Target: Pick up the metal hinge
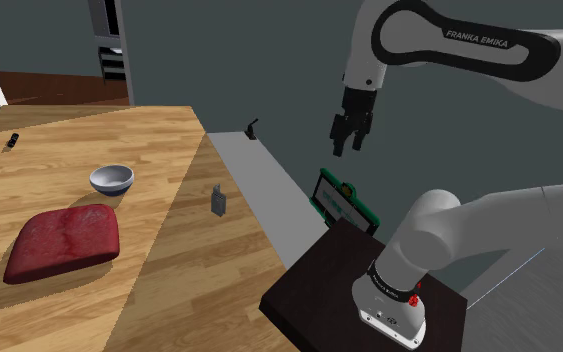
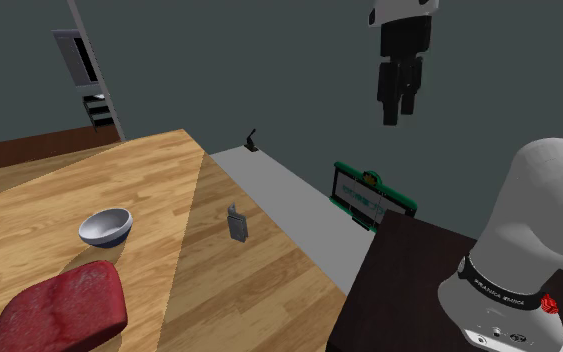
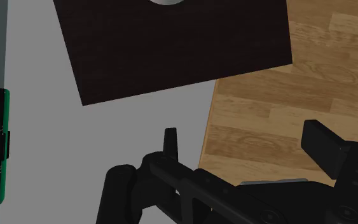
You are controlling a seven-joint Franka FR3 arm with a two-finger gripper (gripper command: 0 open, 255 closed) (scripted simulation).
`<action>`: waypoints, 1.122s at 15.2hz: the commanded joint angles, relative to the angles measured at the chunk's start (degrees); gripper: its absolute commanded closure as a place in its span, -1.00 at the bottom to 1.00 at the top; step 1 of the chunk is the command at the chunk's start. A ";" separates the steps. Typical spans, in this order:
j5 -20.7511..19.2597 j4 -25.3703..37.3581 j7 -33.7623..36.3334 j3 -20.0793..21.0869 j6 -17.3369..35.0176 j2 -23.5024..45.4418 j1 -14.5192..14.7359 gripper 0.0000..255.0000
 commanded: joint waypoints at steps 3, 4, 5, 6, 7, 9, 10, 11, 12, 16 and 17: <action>0.26 -1.00 0.30 0.56 4.14 2.83 0.33 -1.00; 0.39 -1.38 0.45 0.84 6.20 4.36 0.49 -1.00; 0.50 -1.67 0.59 1.11 8.24 5.96 0.64 -1.00; 0.60 -1.88 0.74 1.38 10.27 7.63 0.80 -1.00; 0.70 -2.00 0.89 1.65 12.28 9.36 0.95 -1.00; 0.85 -1.99 1.19 2.18 16.21 13.01 1.23 -1.00; 0.91 -1.85 1.34 2.43 18.13 14.91 1.37 -1.00; 0.95 -1.63 1.50 2.68 20.01 16.87 1.50 -1.00; 0.97 -1.33 1.67 2.92 21.85 18.86 1.62 -1.00; 0.88 0.72 2.40 3.84 28.71 27.19 2.07 -1.00; 0.81 1.44 2.60 4.06 30.29 29.33 2.16 -1.00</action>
